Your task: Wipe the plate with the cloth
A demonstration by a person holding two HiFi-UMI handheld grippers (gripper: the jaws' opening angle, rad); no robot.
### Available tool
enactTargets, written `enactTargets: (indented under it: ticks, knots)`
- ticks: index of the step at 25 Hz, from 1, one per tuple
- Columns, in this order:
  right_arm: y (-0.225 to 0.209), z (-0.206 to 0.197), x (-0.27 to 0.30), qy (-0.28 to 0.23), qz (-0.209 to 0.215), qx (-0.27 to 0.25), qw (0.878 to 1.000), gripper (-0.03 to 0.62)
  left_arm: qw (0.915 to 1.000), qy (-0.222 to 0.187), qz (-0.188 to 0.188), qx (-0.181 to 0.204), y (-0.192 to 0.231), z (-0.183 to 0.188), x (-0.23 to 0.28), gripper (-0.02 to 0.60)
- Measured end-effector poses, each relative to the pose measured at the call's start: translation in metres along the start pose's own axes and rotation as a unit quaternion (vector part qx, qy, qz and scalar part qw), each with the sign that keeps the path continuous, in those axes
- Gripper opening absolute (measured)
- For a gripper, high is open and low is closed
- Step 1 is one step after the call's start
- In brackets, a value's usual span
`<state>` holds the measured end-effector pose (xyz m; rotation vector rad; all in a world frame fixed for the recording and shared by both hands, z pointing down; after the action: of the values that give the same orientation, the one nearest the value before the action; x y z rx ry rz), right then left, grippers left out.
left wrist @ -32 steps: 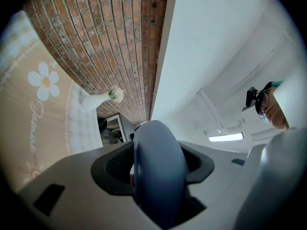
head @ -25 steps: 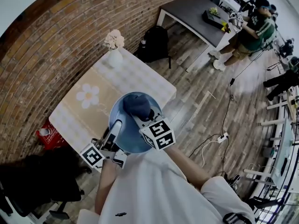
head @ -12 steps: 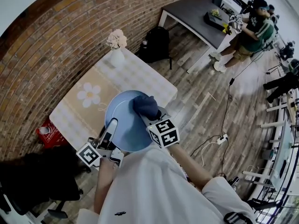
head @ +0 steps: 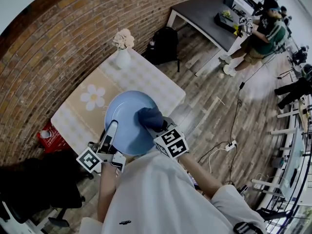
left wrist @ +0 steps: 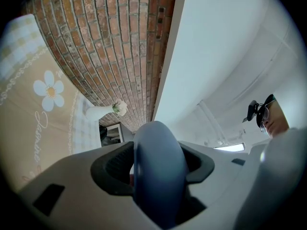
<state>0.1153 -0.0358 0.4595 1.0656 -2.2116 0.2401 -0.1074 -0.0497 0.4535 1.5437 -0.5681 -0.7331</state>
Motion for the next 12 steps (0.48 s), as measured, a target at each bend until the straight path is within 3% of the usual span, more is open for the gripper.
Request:
enactTargets:
  ticks: [12]
  knots:
    - [0.033, -0.012, -0.005, 0.011, 0.066, 0.002, 0.998, 0.132, 0.9998, -0.017, 0.006, -0.012, 0.004, 0.017, 0.001, 0.259]
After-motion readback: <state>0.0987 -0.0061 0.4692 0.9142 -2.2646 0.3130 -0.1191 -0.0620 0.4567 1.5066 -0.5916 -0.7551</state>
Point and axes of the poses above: the fingertips, and each gripper's own axes: x forward along the fingers, y to its left, z out of its top, the point moved 8 cm from there along -x, backward along the fingers, and after that the axes turned 15 degrees about -x, right-handed, at the moved point
